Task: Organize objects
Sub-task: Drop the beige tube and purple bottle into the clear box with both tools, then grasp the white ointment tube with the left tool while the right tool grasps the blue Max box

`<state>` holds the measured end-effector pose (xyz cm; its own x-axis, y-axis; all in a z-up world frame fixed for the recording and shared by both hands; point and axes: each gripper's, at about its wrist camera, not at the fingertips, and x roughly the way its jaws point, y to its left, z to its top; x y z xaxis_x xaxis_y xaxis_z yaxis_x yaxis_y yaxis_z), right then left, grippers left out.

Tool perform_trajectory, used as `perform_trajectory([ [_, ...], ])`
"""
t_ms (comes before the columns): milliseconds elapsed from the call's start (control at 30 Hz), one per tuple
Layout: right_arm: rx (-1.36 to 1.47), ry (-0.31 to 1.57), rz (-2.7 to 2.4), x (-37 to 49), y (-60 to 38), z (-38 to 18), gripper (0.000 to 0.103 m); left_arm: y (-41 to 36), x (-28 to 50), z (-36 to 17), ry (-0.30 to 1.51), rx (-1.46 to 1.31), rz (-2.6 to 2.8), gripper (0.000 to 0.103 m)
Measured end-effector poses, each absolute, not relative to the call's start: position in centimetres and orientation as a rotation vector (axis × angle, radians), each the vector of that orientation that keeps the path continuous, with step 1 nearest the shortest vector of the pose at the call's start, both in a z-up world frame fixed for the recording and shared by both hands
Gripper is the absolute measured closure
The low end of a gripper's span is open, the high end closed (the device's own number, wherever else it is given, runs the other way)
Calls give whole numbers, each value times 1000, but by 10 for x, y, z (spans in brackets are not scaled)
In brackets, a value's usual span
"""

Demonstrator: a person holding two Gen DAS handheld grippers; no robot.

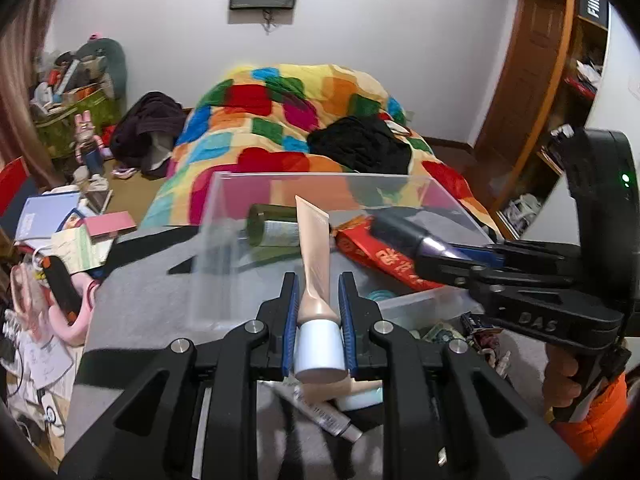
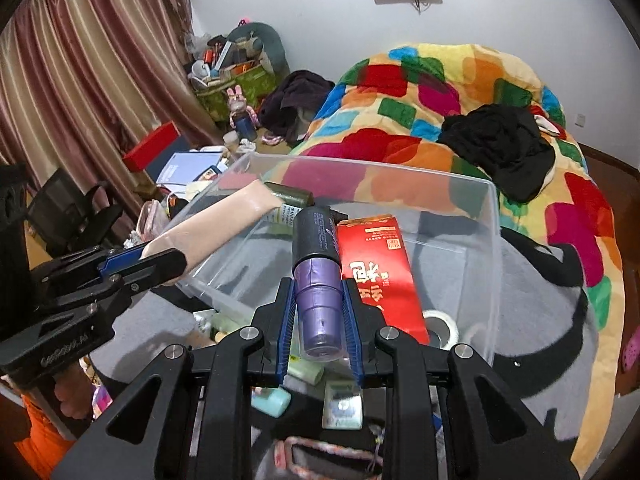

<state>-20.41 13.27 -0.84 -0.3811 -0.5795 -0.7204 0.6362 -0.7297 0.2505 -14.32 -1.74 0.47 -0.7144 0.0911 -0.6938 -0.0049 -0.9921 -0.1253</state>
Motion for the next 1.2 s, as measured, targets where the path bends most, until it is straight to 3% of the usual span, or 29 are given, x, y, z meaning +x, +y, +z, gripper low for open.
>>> perform_trajectory([
  [233, 1113, 127, -2137, -216, 125, -17, 82, -5, -161, -1, -113, -1202, 2832, 84],
  [367, 1115, 151, -2149, -214, 127, -18, 81, -5, -157, -2, -96, -1212, 2835, 78],
  [533, 1080, 134, -2169, -204, 137, -9, 67, -3, -147, 4, -78, -1175, 2869, 64],
  [633, 1039, 151, -2192, -194, 144, -1, 65, 0, -139, 11, -53, -1137, 2891, 59],
  [800, 987, 167, -2228, -177, 157, 11, 57, 2, -120, 26, 3, -1061, 2943, 39],
  [1000, 945, 145, -2296, -165, 184, 22, 57, -4, -101, 29, 5, -1047, 2962, 37],
  [1200, 971, 125, -2351, -162, 219, 15, 56, -13, -95, -1, -37, -1195, 2910, 36],
])
